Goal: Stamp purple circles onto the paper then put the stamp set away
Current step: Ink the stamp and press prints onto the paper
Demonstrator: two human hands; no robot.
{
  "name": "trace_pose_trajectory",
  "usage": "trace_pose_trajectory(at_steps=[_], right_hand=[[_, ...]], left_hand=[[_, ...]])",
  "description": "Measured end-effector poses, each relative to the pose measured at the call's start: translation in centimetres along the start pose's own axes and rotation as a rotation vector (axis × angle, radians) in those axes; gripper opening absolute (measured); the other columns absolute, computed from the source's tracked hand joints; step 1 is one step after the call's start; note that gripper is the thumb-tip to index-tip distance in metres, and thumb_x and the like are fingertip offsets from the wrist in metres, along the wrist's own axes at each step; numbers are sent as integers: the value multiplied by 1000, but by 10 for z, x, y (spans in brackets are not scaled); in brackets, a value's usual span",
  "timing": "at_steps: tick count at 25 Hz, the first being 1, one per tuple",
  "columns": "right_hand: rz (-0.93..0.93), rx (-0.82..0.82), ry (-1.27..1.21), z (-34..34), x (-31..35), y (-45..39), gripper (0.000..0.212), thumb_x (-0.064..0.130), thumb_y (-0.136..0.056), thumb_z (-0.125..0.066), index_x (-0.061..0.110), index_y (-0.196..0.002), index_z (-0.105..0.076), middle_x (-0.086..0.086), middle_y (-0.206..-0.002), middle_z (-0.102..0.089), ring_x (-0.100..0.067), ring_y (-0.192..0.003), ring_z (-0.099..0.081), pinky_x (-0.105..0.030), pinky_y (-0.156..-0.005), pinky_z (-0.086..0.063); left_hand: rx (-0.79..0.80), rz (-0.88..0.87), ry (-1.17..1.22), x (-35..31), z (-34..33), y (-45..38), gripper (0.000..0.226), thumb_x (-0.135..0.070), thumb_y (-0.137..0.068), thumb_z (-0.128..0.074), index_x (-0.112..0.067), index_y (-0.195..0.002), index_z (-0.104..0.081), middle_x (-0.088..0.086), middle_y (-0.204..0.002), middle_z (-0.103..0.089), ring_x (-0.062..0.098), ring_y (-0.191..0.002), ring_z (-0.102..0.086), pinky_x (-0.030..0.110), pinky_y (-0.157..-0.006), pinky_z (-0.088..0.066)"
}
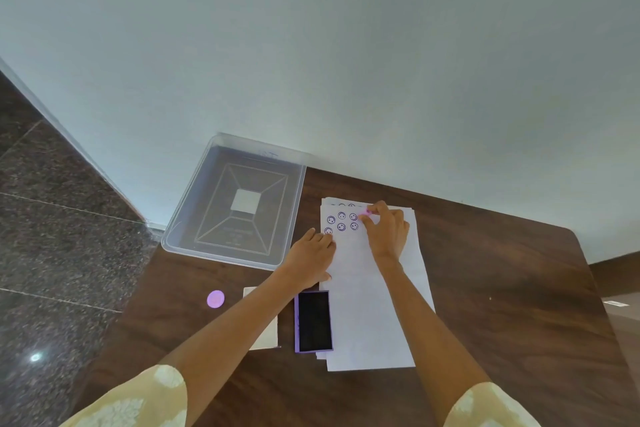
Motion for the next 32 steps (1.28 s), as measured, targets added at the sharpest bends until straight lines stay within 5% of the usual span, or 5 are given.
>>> trace_pose_trajectory(at_steps=[4, 8, 13, 21, 32], right_hand=[[-182, -131, -429, 36, -4, 54, 19, 33, -79, -69, 26, -93, -58, 7, -97, -62, -17, -97, -55, -27, -79, -46], [-39, -18, -354, 35, 11, 144, 20, 37, -76, -70, 33, -92, -59, 9, -98, -65, -6, -93, -53, -6, -77, -37], [168, 97, -90, 11, 37, 199, 15, 29, -75, -74, 21, -83, -65, -2, -86, -71, -18, -83, -61, -25, -72, -45], [278, 36, 147, 4, 53, 206, 22, 31, -68, -79, 22, -76, -59, 2, -75, -71, -16, -67, -63, -27, -65, -53], [-110, -170, -150, 44, 4, 87, 25, 39, -76, -71, 20, -83, -56, 0, -87, -68, -18, -84, -54, -24, -76, -29]], left_hand=[[-11, -19, 2, 1, -3, 0, 60, -40, -89, -57, -6, -134, -34, 13, -143, -40, 29, -130, -39, 41, -114, -20], [-4, -28, -15, 2, 0, 2, 62, -39, -88, -57, -3, -134, -35, 15, -142, -39, 29, -130, -37, 40, -114, -17], [-21, -45, -14, 0, 6, 4, 62, -41, -87, -59, -2, -131, -38, 15, -139, -43, 29, -128, -41, 40, -115, -20], [-52, -48, -19, 1, 8, 5, 60, -41, -87, -59, -4, -129, -40, 15, -139, -44, 29, -126, -44, 40, -114, -23], [-37, -39, -66, 3, -1, -3, 58, -43, -90, -55, -7, -132, -37, 12, -140, -42, 28, -128, -41, 40, -114, -20]])
Point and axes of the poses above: each hand's wrist, its own y-axis away from the middle knuckle, its own z-axis out of the back of the hand, x = y × z, the point moved 9 cm from there along -y, towards the middle knuckle
